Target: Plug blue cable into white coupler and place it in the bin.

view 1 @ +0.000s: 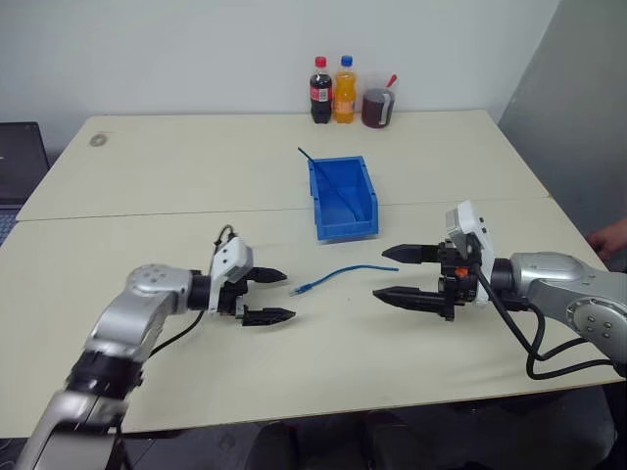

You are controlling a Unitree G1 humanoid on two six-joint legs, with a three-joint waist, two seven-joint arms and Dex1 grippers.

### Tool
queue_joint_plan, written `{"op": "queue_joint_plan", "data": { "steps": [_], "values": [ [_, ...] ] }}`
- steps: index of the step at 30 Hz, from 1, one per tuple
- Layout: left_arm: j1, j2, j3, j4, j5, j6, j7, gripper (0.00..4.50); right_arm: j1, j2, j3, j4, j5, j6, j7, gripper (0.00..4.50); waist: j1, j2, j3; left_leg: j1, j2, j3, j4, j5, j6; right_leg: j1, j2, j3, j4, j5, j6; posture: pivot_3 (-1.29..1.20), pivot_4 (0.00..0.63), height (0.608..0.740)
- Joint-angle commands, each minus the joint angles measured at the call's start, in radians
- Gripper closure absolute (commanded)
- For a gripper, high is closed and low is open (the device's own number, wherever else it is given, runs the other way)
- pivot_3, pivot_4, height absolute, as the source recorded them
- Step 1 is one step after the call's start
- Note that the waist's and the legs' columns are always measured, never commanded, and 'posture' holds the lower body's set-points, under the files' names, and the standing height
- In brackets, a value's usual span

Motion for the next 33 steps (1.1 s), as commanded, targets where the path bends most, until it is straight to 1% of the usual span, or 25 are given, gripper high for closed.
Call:
{"op": "queue_joint_plan", "data": {
  "steps": [1,4,6,9,10,12,15,17,21,22,23,24,26,33],
  "values": [
    [-0.107,-0.063,-0.062,0.23,0.103,-0.162,-0.074,0.0,0.063,0.006,-0.122,-0.087,0.022,0.069,-0.08,0.07,0.009,0.0,0.0,-0.003,-0.001,0.0,0.001,0.0,0.0,-0.002,0.0,0.0,0.0,0.0,0.0,0.0,0.15,0.74],
    [-0.157,-0.112,-0.066,0.342,0.125,-0.212,-0.104,0.0,0.12,0.014,-0.17,-0.136,-0.006,0.098,-0.103,0.07,0.02,0.001,0.0,-0.009,0.0,0.0,0.007,0.0,0.001,-0.004,0.0,-0.002,-0.001,0.0,0.001,0.0,0.15,0.74],
    [-0.172,-0.137,-0.071,0.382,0.137,-0.234,-0.127,0.0,0.154,0.022,-0.194,-0.158,-0.024,0.113,-0.114,0.07,0.026,0.001,0.0,-0.014,0.001,-0.002,0.013,-0.002,0.003,-0.006,-0.001,-0.004,-0.001,-0.001,0.001,0.0,0.15,0.74],
    [-0.182,-0.163,-0.073,0.41,0.147,-0.247,-0.153,0.56,0.187,0.041,-0.227,-0.174,-0.024,0.137,-0.132,0.0,0.026,0.001,-0.001,-0.014,0.0,-0.003,0.015,-0.002,0.003,-0.004,-0.002,-0.003,-0.001,0.001,0.004,0.0,0.15,0.74],
    [-0.184,-0.169,-0.073,0.416,0.147,-0.244,-0.16,0.66,0.193,0.051,-0.236,-0.174,-0.021,0.145,-0.141,0.0,0.026,0.001,-0.001,-0.014,0.0,-0.003,0.016,-0.002,0.003,-0.004,-0.002,-0.003,-0.001,0.001,0.005,0.0,0.15,0.74],
    [-0.188,-0.177,-0.075,0.431,0.156,-0.251,-0.172,1.13,0.197,0.069,-0.247,-0.172,-0.021,0.16,-0.152,0.0,0.025,0.001,-0.001,-0.013,-0.001,-0.005,0.017,-0.002,0.003,-0.003,-0.002,-0.002,-0.001,0.003,0.008,0.0,0.15,0.74],
    [-0.194,-0.186,-0.077,0.461,0.175,-0.265,-0.184,1.69,0.195,0.093,-0.257,-0.169,-0.031,0.178,-0.156,0.0,0.025,0.001,-0.001,-0.013,-0.001,-0.006,0.018,-0.002,0.004,-0.003,-0.002,-0.001,-0.001,0.004,0.009,0.0,0.15,0.74],
    [-0.197,-0.191,-0.075,0.481,0.186,-0.281,-0.186,2.25,0.194,0.107,-0.26,-0.17,-0.041,0.189,-0.155,0.0,0.025,0.001,-0.001,-0.012,-0.001,-0.007,0.018,-0.002,0.004,-0.002,-0.001,-0.001,-0.001,0.004,0.009,0.0,0.15,0.74],
    [-0.202,-0.203,-0.074,0.507,0.198,-0.299,-0.185,3.07,0.184,0.127,-0.258,-0.167,-0.063,0.205,-0.145,0.0,0.025,0.001,-0.001,-0.013,-0.002,-0.008,0.018,-0.002,0.004,-0.002,0.0,-0.002,-0.001,0.004,0.009,0.0,0.15,0.74],
    [-0.203,-0.208,-0.073,0.511,0.2,-0.303,-0.182,3.34,0.181,0.131,-0.257,-0.167,-0.068,0.208,-0.141,0.0,0.025,0.001,-0.001,-0.013,-0.002,-0.008,0.018,-0.002,0.004,-0.002,0.0,-0.002,-0.001,0.004,0.009,0.0,0.15,0.74],
    [-0.203,-0.211,-0.071,0.513,0.201,-0.305,-0.179,3.45,0.179,0.133,-0.256,-0.166,-0.072,0.211,-0.138,0.0,0.025,0.001,-0.001,-0.013,-0.002,-0.008,0.018,-0.002,0.004,-0.002,-0.001,-0.002,-0.001,0.004,0.009,0.0,0.15,0.74],
    [-0.203,-0.215,-0.068,0.514,0.201,-0.309,-0.175,3.74,0.178,0.135,-0.253,-0.165,-0.081,0.212,-0.133,0.0,0.025,0.001,-0.001,-0.013,-0.002,-0.008,0.018,-0.002,0.004,-0.002,-0.001,-0.002,-0.001,0.004,0.009,0.0,0.15,0.74],
    [-0.2,-0.22,-0.062,0.507,0.2,-0.308,-0.174,4.18,0.181,0.139,-0.248,-0.164,-0.102,0.212,-0.118,0.0,0.025,0.001,-0.001,-0.013,-0.002,-0.008,0.018,-0.002,0.004,-0.002,-0.001,-0.002,-0.001,0.004,0.009,0.0,0.15,0.74],
    [-0.155,-0.208,-0.043,0.43,0.189,-0.297,-0.18,4.23,0.168,0.171,-0.231,-0.143,-0.165,0.215,-0.075,0.0,0.025,0.001,-0.001,-0.013,-0.002,-0.009,0.018,-0.002,0.004,-0.002,-0.001,-0.003,-0.001,0.004,0.009,0.0,0.15,0.74]
  ]
}}
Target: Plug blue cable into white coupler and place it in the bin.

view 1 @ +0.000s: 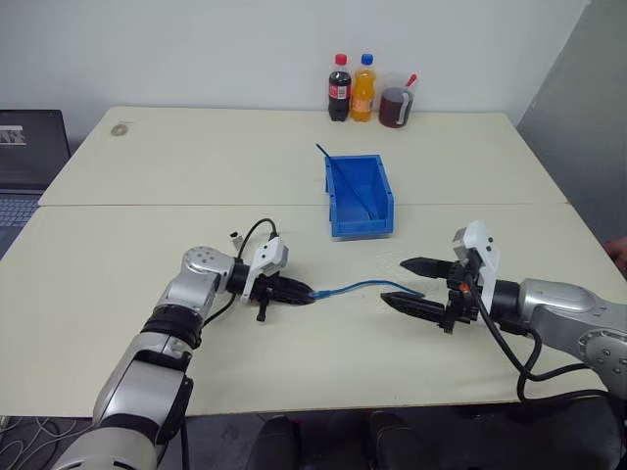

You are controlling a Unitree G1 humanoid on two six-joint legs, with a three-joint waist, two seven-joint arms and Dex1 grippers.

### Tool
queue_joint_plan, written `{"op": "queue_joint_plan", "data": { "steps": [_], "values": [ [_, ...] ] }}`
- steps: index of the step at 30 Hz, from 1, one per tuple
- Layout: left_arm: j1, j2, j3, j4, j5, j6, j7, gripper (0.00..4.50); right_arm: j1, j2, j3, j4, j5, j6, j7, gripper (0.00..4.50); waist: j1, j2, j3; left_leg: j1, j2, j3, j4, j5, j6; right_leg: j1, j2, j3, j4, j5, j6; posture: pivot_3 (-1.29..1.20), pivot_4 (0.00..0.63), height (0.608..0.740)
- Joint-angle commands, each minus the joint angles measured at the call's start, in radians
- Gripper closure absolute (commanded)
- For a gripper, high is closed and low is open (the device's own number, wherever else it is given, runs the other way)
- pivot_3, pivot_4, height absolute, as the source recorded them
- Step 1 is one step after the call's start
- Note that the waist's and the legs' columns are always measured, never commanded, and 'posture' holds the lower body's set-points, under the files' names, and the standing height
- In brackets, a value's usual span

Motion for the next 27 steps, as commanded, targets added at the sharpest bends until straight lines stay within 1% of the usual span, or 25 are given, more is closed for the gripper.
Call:
{"op": "queue_joint_plan", "data": {
  "steps": [1,3,5,7,9,11,13,15,17,19,22,24,27],
  "values": [
    [0.047,0.005,-0.005,-0.055,0.007,0.013,-0.007,4.23,-0.028,0.019,-0.013,-0.003,-0.032,-0.003,0.03,0.0,0.0,0.0,0.0,0.0,0.0,0.0,0.0,0.0,0.0,0.0,0.0,0.0,0.0,0.0,0.0,0.0,0.15,0.74],
    [0.065,0.011,0.015,-0.113,-0.01,0.045,0.014,4.23,-0.035,0.032,-0.01,-0.003,-0.042,0.002,0.036,0.0,0.0,0.0,0.0,0.0,0.0,0.0,0.0,0.0,0.0,0.0,0.0,0.0,0.0,0.0,0.0,0.0,0.15,0.74],
    [0.083,0.018,0.055,-0.211,-0.057,0.143,0.041,4.23,-0.043,0.053,-0.017,-0.007,-0.02,0.023,0.03,0.0,-0.001,0.0,0.0,0.0,0.0,0.0,0.0,0.0,0.0,0.0,0.0,0.0,0.0,0.0,0.0,0.0,0.15,0.74],
    [0.104,0.031,0.102,-0.346,-0.14,0.313,0.069,4.23,-0.053,0.084,-0.038,-0.005,0.061,0.069,0.001,0.0,-0.003,0.0,0.0,0.0,0.001,-0.001,0.0,0.0,0.0,0.0,0.0,0.0,0.0,0.0,0.0,0.0,0.15,0.74],
    [0.135,0.042,0.153,-0.495,-0.247,0.519,0.117,4.23,-0.06,0.112,-0.054,0.0,0.17,0.123,-0.033,0.0,-0.003,0.0,0.0,-0.001,0.002,-0.002,0.0,0.0,0.0,0.0,0.0,-0.001,0.001,0.0,0.0,0.0,0.15,0.74],
    [0.179,0.05,0.195,-0.639,-0.358,0.711,0.168,4.23,-0.061,0.127,-0.056,0.0,0.236,0.16,-0.055,0.0,-0.003,0.0,0.0,-0.001,0.003,-0.004,0.0,0.0,0.0,0.0,0.0,-0.002,0.001,0.0,0.0,0.0,0.15,0.74],
    [0.227,0.038,0.247,-0.763,-0.481,0.893,0.246,4.23,-0.057,0.149,-0.053,0.008,0.307,0.183,-0.088,0.0,-0.004,0.0,0.0,-0.001,0.003,-0.004,0.0,0.0,0.0,0.0,-0.001,-0.002,0.001,0.0,0.0,0.0,0.15,0.74],
    [0.272,0.019,0.285,-0.859,-0.576,1.015,0.317,4.23,-0.053,0.177,-0.051,0.028,0.37,0.196,-0.135,0.0,-0.004,0.0,0.0,-0.001,0.003,-0.004,0.0,0.0,0.0,0.0,-0.001,-0.002,0.001,0.0,0.0,0.0,0.15,0.74],
    [0.318,-0.013,0.323,-0.953,-0.687,1.127,0.395,4.23,-0.054,0.216,-0.043,0.064,0.402,0.202,-0.179,0.0,-0.004,0.0,0.0,-0.001,0.003,-0.004,0.0,0.0,0.0,0.0,-0.001,-0.002,0.001,0.0,0.0,0.0,0.15,0.74],
    [0.339,-0.038,0.35,-1.006,-0.764,1.195,0.458,4.23,-0.064,0.239,-0.043,0.095,0.437,0.209,-0.208,0.0,-0.004,0.0,0.0,-0.001,0.002,-0.005,0.0,0.0,0.0,0.001,-0.002,-0.002,0.001,0.0,0.0,0.0,0.15,0.74],
    [0.339,-0.081,0.387,-1.018,-0.839,1.238,0.55,4.23,-0.094,0.251,-0.042,0.127,0.507,0.23,-0.225,0.0,-0.002,0.0,0.0,0.0,0.002,-0.006,0.001,0.001,-0.001,0.001,-0.002,-0.002,0.002,0.0,0.0,0.0,0.15,0.74],
    [0.334,-0.103,0.406,-1.015,-0.875,1.252,0.6,4.23,-0.113,0.251,-0.039,0.143,0.546,0.244,-0.235,0.0,-0.003,0.0,0.0,0.0,0.002,-0.005,0.002,0.001,-0.001,0.001,-0.001,-0.003,0.003,0.0,0.0,0.0,0.15,0.74],
    [0.335,-0.11,0.409,-1.018,-0.909,1.258,0.642,4.23,-0.126,0.243,-0.035,0.151,0.585,0.256,-0.242,0.0,-0.003,0.0,0.0,0.0,0.001,-0.005,0.002,0.001,0.0,0.001,-0.001,-0.003,0.003,0.0,0.0,0.0,0.15,0.74]
  ]
}}
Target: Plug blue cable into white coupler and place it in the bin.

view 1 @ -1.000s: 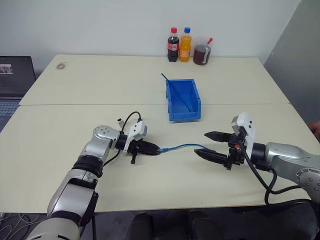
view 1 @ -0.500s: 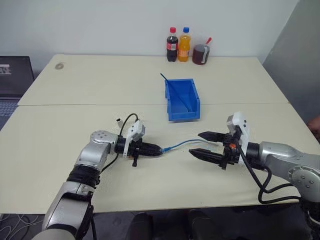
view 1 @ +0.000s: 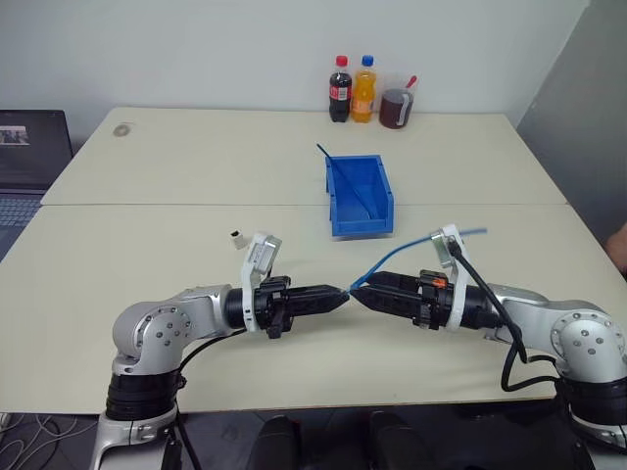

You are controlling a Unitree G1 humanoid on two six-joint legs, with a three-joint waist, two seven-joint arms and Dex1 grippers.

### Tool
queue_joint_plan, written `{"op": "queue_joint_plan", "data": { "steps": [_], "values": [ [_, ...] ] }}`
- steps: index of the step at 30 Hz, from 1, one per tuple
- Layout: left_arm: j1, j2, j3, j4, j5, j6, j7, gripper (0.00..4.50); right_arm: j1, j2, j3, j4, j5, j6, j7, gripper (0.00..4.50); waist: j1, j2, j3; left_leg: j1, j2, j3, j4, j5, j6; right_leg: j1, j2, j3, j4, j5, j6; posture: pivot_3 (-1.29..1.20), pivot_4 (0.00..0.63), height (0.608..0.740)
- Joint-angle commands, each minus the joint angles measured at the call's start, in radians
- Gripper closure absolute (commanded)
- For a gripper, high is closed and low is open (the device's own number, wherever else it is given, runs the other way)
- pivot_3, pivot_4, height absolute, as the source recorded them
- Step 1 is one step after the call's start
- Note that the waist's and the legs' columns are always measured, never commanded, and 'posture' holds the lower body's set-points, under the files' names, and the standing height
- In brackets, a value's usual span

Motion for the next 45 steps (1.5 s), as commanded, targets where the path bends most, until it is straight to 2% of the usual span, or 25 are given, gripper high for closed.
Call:
{"op": "queue_joint_plan", "data": {
  "steps": [1,3,6,8,14,19,23,26,28,29,34,39,42,45],
  "values": [
    [-0.007,-0.006,0.025,-0.029,-0.068,0.01,0.054,4.23,-0.021,-0.006,-0.007,-0.009,0.081,0.014,-0.007,0.0,0.0,0.0,0.0,0.0,0.0,0.0,0.0,0.0,0.0,0.0,0.0,0.0,0.0,0.0,0.0,0.0,0.15,0.74],
    [0.008,-0.002,0.021,-0.043,-0.089,0.009,0.067,4.23,-0.022,-0.006,-0.005,-0.007,0.098,0.016,-0.018,0.0,0.0,0.0,0.0,0.0,0.0,0.0,-0.001,0.0,0.0,0.0,0.0,0.0,-0.001,0.0,0.0,0.0,0.15,0.74],
    [0.024,0.004,0.017,-0.054,-0.113,0.007,0.082,4.23,-0.024,-0.003,-0.002,-0.003,0.114,0.015,-0.029,0.48,0.0,0.0,0.0,0.0,0.0,0.0,-0.001,0.0,0.0,0.0,0.0,0.0,-0.002,0.0,0.0,0.0,0.15,0.74],
    [0.03,0.007,0.014,-0.058,-0.125,0.003,0.09,4.23,-0.025,-0.004,-0.001,-0.001,0.122,0.013,-0.036,0.99,0.0,0.0,0.0,0.0,0.0,0.001,-0.001,0.0,0.0,0.0,0.0,0.001,-0.002,0.0,0.0,0.0,0.15,0.74],
    [0.042,0.013,0.009,-0.069,-0.152,-0.003,0.109,4.23,-0.031,-0.007,-0.001,0.013,0.143,0.011,-0.047,2.1,0.0,0.0,0.0,0.0,0.0,0.001,-0.001,0.0,0.0,0.0,0.0,0.001,-0.002,0.0,0.0,0.0,0.15,0.74],
    [0.041,0.017,0.001,-0.068,-0.159,-0.016,0.117,4.23,-0.031,-0.008,0.003,0.017,0.137,0.011,-0.048,3.38,0.0,0.0,0.0,0.0,0.0,0.001,-0.001,0.0,0.0,0.0,0.0,0.001,-0.003,0.0,0.0,0.0,0.15,0.74],
    [0.042,0.019,-0.007,-0.07,-0.156,-0.032,0.12,4.23,-0.034,-0.009,0.005,0.021,0.138,0.014,-0.047,4.24,0.0,0.0,0.0,0.0,0.0,0.001,-0.001,0.0,0.0,0.0,0.0,0.001,-0.003,0.0,0.0,0.0,0.15,0.74],
    [0.043,0.02,-0.013,-0.07,-0.15,-0.047,0.119,4.23,-0.04,-0.011,0.007,0.026,0.139,0.017,-0.048,4.37,0.0,0.0,0.0,0.0,0.0,0.001,-0.001,0.0,0.0,0.0,0.0,0.001,-0.003,0.0,0.0,0.0,0.15,0.74],
    [0.043,0.024,-0.016,-0.068,-0.151,-0.053,0.118,3.55,-0.045,-0.012,0.008,0.032,0.138,0.017,-0.053,4.37,0.0,0.0,0.0,0.0,0.0,0.001,-0.001,0.0,0.0,0.0,0.0,0.001,-0.003,0.0,0.0,0.0,0.15,0.74],
    [0.044,0.03,-0.016,-0.07,-0.156,-0.053,0.115,3.48,-0.05,-0.011,0.007,0.039,0.14,0.017,-0.058,4.37,0.0,0.0,0.0,0.0,0.0,0.001,-0.001,0.0,0.0,0.0,0.0,0.001,-0.003,0.0,0.0,0.0,0.15,0.74],
    [0.09,0.102,-0.032,-0.126,-0.111,-0.093,0.077,2.52,-0.069,-0.008,0.001,0.073,0.118,0.011,-0.06,4.37,0.0,0.0,0.0,0.0,0.0,0.001,-0.002,0.0,0.0,-0.001,0.0,0.001,-0.003,0.0,0.0,0.0,0.15,0.74],
    [0.194,0.174,-0.032,-0.181,0.006,-0.209,0.089,1.25,-0.096,-0.009,-0.004,0.125,0.02,0.005,-0.008,4.37,-0.002,0.001,0.0,0.0,0.0,0.002,-0.003,0.0,0.0,-0.001,0.0,0.002,-0.004,0.0,0.0,0.0,0.15,0.74],
    [0.238,0.134,-0.003,-0.187,0.158,-0.345,0.246,0.69,-0.12,-0.002,-0.012,0.165,-0.042,-0.006,0.026,4.37,0.0,0.001,0.0,0.0,0.0,0.003,-0.003,0.0,0.0,-0.001,0.0,0.003,-0.004,0.0,0.0,0.0,0.15,0.74],
    [0.29,0.113,-0.054,-0.17,0.4,-0.496,0.418,0.09,-0.138,0.01,-0.012,0.193,-0.097,-0.012,0.063,4.37,0.001,0.001,0.0,0.0,0.0,0.002,-0.003,0.0,0.0,-0.001,-0.001,0.003,-0.004,0.0,0.0,0.0,0.15,0.74]
  ]
}}
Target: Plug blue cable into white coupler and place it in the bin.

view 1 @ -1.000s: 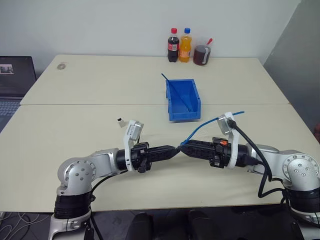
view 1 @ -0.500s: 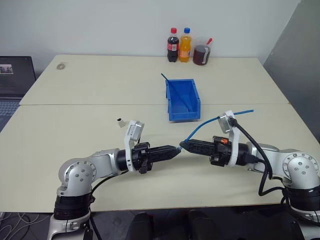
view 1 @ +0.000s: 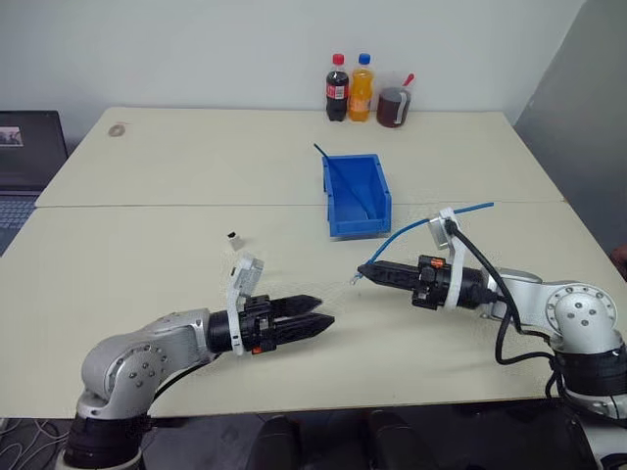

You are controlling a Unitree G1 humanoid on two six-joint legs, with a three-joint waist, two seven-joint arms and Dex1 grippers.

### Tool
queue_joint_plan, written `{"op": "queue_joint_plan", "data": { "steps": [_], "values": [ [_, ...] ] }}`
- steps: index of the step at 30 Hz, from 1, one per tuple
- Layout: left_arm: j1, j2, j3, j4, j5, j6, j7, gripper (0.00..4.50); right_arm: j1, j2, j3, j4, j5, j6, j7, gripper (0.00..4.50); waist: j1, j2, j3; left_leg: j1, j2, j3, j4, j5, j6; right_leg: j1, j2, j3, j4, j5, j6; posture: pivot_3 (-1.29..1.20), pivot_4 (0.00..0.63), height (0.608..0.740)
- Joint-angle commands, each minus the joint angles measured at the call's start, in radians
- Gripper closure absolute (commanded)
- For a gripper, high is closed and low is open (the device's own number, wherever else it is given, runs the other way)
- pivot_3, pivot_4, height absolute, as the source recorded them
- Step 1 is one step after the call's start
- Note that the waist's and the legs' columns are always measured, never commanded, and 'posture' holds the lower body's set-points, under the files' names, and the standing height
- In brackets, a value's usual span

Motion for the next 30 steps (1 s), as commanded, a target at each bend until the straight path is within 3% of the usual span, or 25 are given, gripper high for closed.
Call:
{"op": "queue_joint_plan", "data": {
  "steps": [1,6,10,13,21,30],
  "values": [
    [0.063,-0.037,-0.045,0.003,0.322,-0.22,0.245,0.02,-0.041,0.015,-0.026,0.021,-0.073,-0.024,0.069,4.37,0.001,0.0,0.0,0.0,0.0,0.0,0.0,0.0,0.0,0.0,0.0,0.001,0.0,0.0,0.0,0.0,0.15,0.74],
    [0.09,-0.132,-0.089,0.071,0.553,-0.397,0.44,0.02,-0.067,0.038,-0.011,0.052,-0.158,-0.021,0.132,4.37,0.002,0.0,0.0,-0.001,0.0,0.001,-0.001,0.0,0.0,0.0,-0.002,0.003,-0.001,0.0,0.0,0.0,0.15,0.74],
    [0.049,-0.155,-0.04,0.17,0.646,-0.471,0.532,0.02,-0.089,0.056,-0.016,0.075,-0.206,-0.014,0.167,4.37,0.001,0.0,0.0,0.0,0.0,0.0,0.0,0.0,0.0,0.0,-0.001,0.002,0.0,0.0,0.0,0.0,0.15,0.74],
    [0.005,-0.19,-0.013,0.261,0.664,-0.491,0.581,0.02,-0.097,0.064,-0.023,0.086,-0.236,-0.012,0.187,4.37,0.001,0.0,0.0,0.0,0.0,0.0,0.0,0.0,0.0,0.0,-0.001,0.001,0.0,0.0,0.0,0.0,0.15,0.74],
    [-0.177,-0.39,-0.024,0.438,0.693,-0.476,0.722,0.02,-0.099,0.06,-0.051,0.078,-0.274,0.009,0.202,4.37,0.009,0.0,0.0,-0.001,-0.002,0.001,0.001,0.0,0.0,0.001,-0.002,-0.001,0.0,0.003,0.004,0.0,0.15,0.74],
    [-0.294,-0.564,0.036,0.591,0.76,-0.473,0.977,0.02,-0.087,0.05,-0.089,0.049,-0.287,0.034,0.185,4.37,0.009,0.003,-0.003,-0.001,-0.003,0.001,0.002,0.0,0.0,0.001,-0.002,0.0,0.0,0.003,0.005,0.0,0.15,0.74]
  ]
}}
